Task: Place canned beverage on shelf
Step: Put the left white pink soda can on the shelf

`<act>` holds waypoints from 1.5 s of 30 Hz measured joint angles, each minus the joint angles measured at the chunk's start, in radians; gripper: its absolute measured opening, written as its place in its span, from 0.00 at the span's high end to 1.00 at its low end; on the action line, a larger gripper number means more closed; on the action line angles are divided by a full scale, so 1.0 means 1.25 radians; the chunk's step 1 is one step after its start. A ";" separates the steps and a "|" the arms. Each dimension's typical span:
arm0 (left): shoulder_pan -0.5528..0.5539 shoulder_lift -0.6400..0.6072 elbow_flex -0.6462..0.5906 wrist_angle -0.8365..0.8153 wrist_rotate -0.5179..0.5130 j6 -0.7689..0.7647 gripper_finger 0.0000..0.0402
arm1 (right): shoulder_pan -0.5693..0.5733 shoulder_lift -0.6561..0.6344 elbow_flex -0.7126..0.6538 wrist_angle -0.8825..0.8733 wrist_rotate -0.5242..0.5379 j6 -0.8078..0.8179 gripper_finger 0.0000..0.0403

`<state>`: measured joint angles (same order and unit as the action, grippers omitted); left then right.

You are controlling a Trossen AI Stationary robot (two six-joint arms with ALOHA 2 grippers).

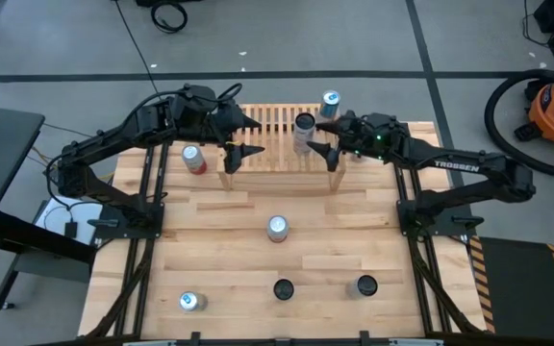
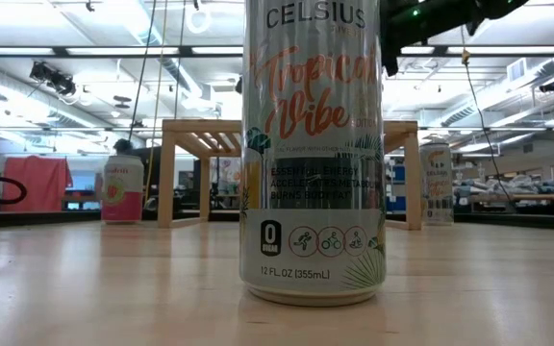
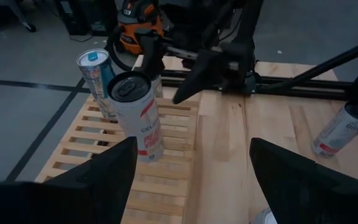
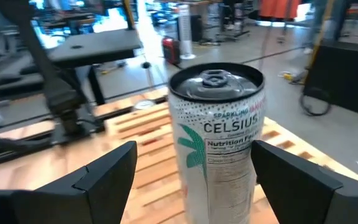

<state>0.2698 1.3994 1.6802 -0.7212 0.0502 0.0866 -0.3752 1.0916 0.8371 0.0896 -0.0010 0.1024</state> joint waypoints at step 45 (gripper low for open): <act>0.000 0.000 0.000 0.000 0.000 0.010 0.22 | 0.063 0.028 -0.001 -0.126 0.048 0.007 0.98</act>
<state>0.2699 1.3994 1.6802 -0.7212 0.0498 0.0994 -0.2966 1.1267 0.8364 -0.0681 0.0589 0.1112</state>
